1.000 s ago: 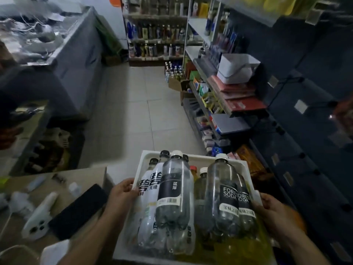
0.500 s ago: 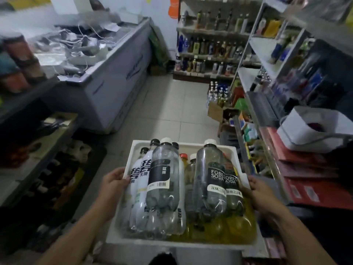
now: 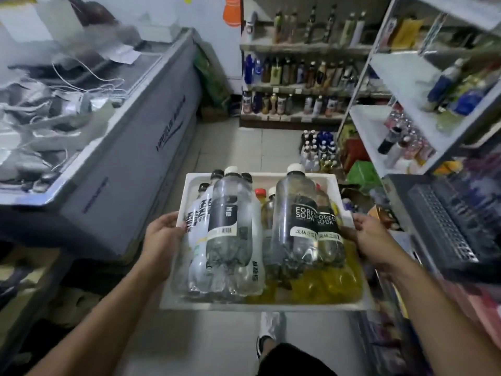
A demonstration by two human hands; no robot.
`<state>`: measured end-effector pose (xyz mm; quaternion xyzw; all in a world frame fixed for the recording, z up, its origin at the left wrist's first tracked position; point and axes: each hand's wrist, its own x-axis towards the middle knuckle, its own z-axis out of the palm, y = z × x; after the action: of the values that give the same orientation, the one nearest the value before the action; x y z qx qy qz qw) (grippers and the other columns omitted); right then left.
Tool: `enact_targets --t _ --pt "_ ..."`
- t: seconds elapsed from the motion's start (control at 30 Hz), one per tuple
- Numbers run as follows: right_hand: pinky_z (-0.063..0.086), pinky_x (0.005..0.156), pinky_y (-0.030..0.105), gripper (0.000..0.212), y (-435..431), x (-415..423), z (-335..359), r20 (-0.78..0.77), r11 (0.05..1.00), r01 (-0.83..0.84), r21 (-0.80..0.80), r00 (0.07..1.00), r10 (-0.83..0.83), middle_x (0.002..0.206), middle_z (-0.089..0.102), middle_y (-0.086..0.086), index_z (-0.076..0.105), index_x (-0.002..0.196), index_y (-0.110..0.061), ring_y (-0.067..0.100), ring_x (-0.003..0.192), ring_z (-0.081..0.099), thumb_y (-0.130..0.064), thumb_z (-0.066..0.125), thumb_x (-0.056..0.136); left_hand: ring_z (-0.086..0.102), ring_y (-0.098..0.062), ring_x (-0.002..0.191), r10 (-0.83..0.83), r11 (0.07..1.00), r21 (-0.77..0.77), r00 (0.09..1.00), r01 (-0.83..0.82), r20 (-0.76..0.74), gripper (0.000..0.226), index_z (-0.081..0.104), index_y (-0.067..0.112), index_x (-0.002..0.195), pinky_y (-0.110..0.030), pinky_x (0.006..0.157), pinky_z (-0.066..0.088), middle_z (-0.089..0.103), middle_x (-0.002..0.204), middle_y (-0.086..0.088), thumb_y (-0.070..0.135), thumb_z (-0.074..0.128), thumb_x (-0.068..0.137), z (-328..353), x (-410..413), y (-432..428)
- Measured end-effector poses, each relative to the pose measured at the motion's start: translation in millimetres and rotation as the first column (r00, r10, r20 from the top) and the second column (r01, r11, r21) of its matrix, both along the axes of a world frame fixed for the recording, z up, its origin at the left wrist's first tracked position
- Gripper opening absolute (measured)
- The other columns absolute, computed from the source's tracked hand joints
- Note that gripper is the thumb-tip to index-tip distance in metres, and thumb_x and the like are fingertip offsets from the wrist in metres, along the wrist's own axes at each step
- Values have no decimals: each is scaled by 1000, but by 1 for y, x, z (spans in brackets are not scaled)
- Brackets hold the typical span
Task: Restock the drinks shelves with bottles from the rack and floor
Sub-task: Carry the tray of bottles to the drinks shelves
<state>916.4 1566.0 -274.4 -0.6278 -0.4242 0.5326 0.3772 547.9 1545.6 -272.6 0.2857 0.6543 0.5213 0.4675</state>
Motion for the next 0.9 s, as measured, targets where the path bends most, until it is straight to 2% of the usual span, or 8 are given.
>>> enact_targets --t 0.2,0.27,0.47,0.6,0.67,0.77,0.83,0.9 --pt "56 68 34 17 213 -16 -12 23 1000 -10 -9 1000 10 88 74 10 66 106 -6 24 72 69 -5 68 89 63 -12 45 -1 1000 -6 1000 1 -20 28 67 10 87 -20 42 51 71 60 2 -13 51 90 0 -16 209" --pt "56 63 30 13 279 -20 -11 24 1000 4 -21 1000 -3 85 77 2 68 99 -14 18 71 72 -7 69 88 65 -13 49 -13 1000 -21 1000 12 -18 26 67 7 91 -22 44 52 72 64 1 -13 50 90 1 -21 276" --pt "55 53 24 14 470 -33 -18 48 991 125 -38 991 -123 83 78 -5 67 97 -18 12 71 74 -11 73 87 58 -24 65 -92 994 -54 996 91 -20 23 66 4 99 -33 61 45 65 87 -15 -12 50 91 -18 -41 492" --pt "53 67 28 11 585 -45 -26 76 973 228 -16 971 -227 79 77 -11 65 90 -25 13 79 73 -15 66 91 59 -29 81 -149 989 -30 988 148 -41 25 63 -1 112 -39 71 47 64 96 -19 -10 53 91 -23 -53 639" --pt "52 67 28 13 637 -41 -21 95 959 281 -17 956 -278 75 75 -16 66 85 -29 12 79 70 -18 64 92 61 -32 87 -186 982 -46 982 185 -32 22 65 1 108 -44 80 50 66 98 -20 -9 54 90 -20 -45 708" --pt "56 60 28 12 717 -30 -23 56 941 336 -36 941 -333 81 77 -8 68 99 -24 14 74 74 -15 63 93 66 -22 70 -204 978 -59 978 201 -35 20 65 5 99 -33 64 54 68 88 -13 -9 54 90 -21 -29 808" --pt "60 73 43 14 767 -22 -28 36 926 373 -64 928 -372 87 78 1 69 103 -23 23 80 76 -15 66 92 65 -18 64 -229 971 -85 971 224 -61 19 65 5 101 -28 54 51 69 88 -13 -7 55 91 -26 -15 867" --pt "58 82 51 15 823 -4 -37 23 916 395 -73 919 -395 90 78 3 69 102 -26 27 85 75 -15 67 91 66 -23 67 -268 960 -93 962 263 -55 19 65 4 105 -30 54 53 71 90 -17 -5 55 91 -35 1 929"
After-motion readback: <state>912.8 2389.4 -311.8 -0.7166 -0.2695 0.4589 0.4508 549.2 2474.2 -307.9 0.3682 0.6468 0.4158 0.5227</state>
